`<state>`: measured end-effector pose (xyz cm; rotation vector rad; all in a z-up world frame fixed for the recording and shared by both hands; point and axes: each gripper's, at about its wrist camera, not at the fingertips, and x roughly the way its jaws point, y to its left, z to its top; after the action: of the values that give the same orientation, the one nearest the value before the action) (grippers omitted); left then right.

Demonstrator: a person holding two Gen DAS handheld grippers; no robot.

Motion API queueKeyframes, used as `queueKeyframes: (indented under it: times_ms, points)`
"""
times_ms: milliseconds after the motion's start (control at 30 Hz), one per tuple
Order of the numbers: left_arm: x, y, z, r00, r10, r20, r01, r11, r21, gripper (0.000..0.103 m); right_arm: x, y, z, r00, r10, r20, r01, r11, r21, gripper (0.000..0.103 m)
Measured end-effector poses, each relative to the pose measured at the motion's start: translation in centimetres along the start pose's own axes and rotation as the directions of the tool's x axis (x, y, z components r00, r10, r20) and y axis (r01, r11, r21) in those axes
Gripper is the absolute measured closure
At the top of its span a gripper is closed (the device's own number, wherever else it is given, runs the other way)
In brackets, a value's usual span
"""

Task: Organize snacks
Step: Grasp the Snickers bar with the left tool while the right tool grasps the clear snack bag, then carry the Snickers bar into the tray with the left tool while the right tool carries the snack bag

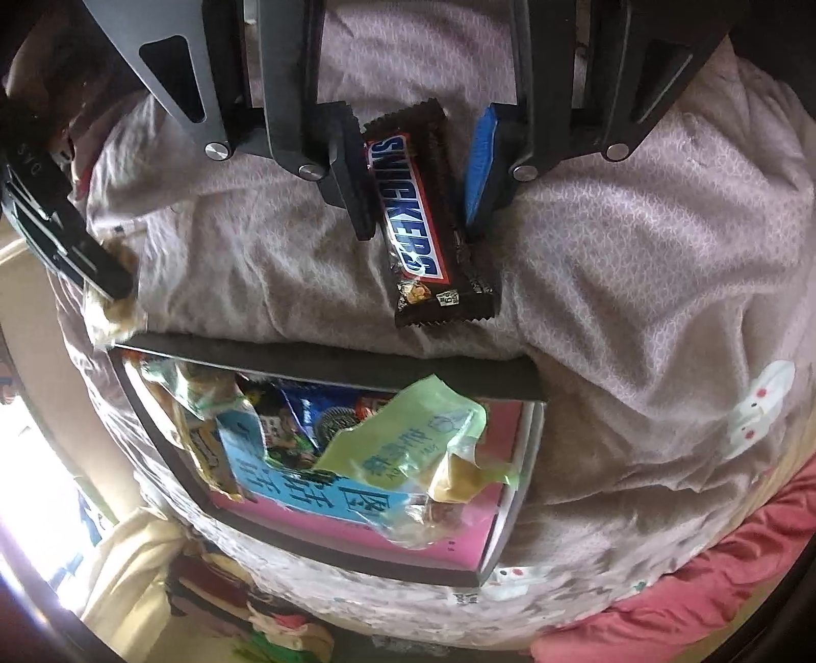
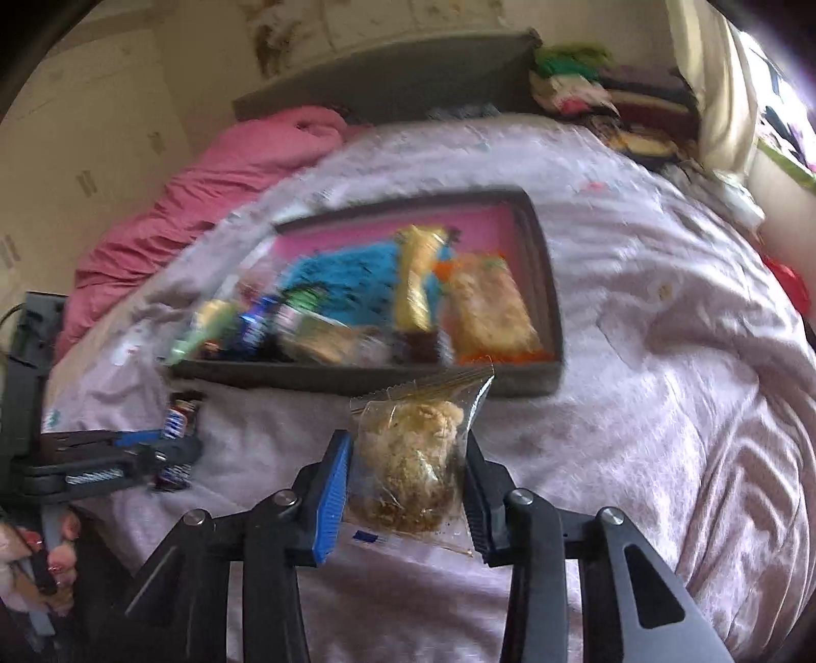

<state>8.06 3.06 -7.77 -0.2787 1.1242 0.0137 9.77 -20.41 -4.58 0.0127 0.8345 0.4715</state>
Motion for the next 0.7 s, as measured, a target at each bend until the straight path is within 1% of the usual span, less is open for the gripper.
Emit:
queueKeyframes:
  times_ms: [67,133,233,333,433,567,700]
  points:
    - [-0.6,-0.1,0.0,1.000,-0.019,0.004,0.019,1.000,0.001,0.072,-0.5,0.7,0.2,1.000,0.015,0.026,-0.014,1.000,-0.026,0.062]
    - [-1.5,-0.3,0.1,0.999,-0.043,0.018,0.043,0.999,0.009,0.072,-0.6,1.1,0.3,0.999,0.026,0.031,-0.025,0.999,-0.036,0.062]
    - [-2.6,-0.9,0.2,0.997,-0.053,0.051,0.050,0.998,0.044,0.072,-0.8,1.3,0.6,0.998,0.037,0.049,-0.035,0.998,-0.046,0.063]
    - [-3.4,-1.7,0.3,0.995,-0.057,0.077,0.052,0.996,0.074,0.072,-1.5,1.5,0.8,0.996,0.040,0.084,-0.036,0.998,-0.054,0.063]
    - [-5.1,-2.5,0.7,0.988,-0.068,0.140,0.053,0.993,0.105,0.072,-2.1,1.7,1.1,0.992,0.050,0.117,-0.044,0.997,-0.056,0.063]
    - [-6.6,-3.2,1.4,0.978,-0.062,0.197,0.034,0.989,0.145,0.072,-2.7,1.7,1.6,0.987,0.059,0.150,-0.050,0.997,-0.062,0.063]
    - [-7.1,-3.4,2.1,0.973,-0.058,0.225,0.023,0.987,0.157,0.072,-3.1,1.8,2.1,0.981,0.066,0.180,-0.055,0.996,-0.066,0.063]
